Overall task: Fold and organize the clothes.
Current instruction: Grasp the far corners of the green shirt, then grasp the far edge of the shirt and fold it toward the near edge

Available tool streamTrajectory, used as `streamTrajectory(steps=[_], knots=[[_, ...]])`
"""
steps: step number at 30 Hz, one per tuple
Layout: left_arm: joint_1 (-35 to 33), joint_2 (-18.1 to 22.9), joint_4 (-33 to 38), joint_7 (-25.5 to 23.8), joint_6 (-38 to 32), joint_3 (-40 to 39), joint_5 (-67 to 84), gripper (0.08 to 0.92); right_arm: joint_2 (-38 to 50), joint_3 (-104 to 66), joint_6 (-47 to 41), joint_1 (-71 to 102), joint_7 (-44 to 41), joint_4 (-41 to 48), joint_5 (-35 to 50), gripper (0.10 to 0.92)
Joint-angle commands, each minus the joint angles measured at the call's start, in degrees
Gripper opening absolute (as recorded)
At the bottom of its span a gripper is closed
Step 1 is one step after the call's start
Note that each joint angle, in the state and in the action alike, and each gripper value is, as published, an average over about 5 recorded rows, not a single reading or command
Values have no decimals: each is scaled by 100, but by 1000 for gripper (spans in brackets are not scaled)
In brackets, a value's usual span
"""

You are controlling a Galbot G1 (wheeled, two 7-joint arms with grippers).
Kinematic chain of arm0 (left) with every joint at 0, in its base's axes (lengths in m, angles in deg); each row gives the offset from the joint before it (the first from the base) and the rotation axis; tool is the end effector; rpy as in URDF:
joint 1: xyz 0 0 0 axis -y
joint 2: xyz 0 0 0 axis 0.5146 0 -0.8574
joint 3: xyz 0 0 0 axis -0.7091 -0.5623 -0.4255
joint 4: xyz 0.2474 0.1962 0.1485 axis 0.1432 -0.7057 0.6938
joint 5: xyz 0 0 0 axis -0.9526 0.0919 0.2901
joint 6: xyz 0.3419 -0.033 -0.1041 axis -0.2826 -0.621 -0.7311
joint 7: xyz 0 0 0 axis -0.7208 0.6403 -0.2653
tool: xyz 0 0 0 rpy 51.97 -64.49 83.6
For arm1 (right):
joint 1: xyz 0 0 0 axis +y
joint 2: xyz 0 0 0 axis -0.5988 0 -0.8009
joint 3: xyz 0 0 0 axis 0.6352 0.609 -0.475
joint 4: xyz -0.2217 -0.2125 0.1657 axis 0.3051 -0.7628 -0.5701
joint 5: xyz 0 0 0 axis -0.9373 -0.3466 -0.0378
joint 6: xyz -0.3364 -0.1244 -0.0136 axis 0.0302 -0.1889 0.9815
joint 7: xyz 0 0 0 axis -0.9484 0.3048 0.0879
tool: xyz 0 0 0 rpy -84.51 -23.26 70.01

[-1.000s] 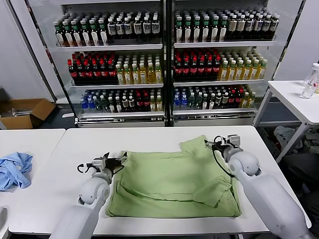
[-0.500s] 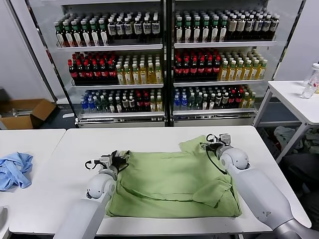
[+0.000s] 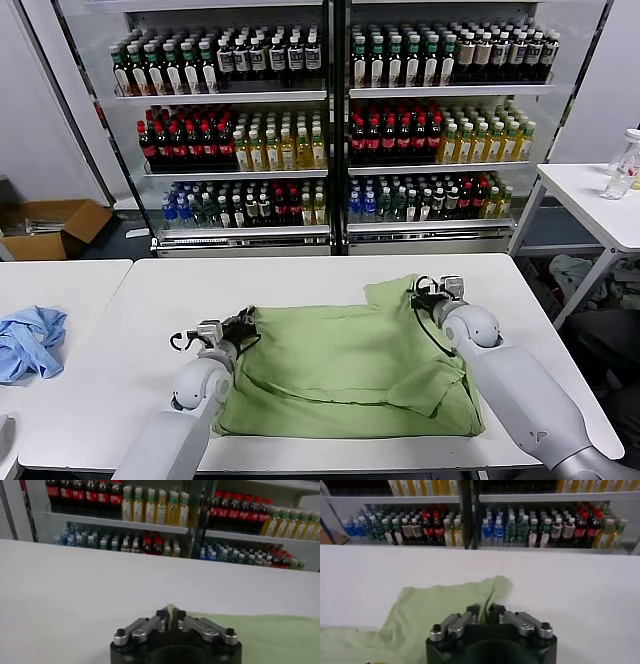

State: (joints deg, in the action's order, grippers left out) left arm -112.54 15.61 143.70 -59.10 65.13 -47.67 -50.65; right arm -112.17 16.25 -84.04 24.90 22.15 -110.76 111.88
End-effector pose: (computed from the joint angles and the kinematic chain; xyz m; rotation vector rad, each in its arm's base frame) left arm 0.3974 0.0292 -0.3453 -0.1103 -2.6445 0.1685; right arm 0.4855 -0.0722 -0.2892 0.2184 -2.4834 0.0347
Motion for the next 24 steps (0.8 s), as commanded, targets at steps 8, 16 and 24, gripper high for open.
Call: streamTrajectory(steps=[8,16,24], knots=[[-903,-377,1490,-22,-552,520,698,90,654,-1023,529,1008,55,-2198,381,106],[-1516,-575,2459,23,-588,823,912,90,1017,-1777,472,1969,154,-3527,526,106],[-2452,-693,3292,-28,-529,964,747,90,1148,-2884,319,3877,218,-4806,169,106]])
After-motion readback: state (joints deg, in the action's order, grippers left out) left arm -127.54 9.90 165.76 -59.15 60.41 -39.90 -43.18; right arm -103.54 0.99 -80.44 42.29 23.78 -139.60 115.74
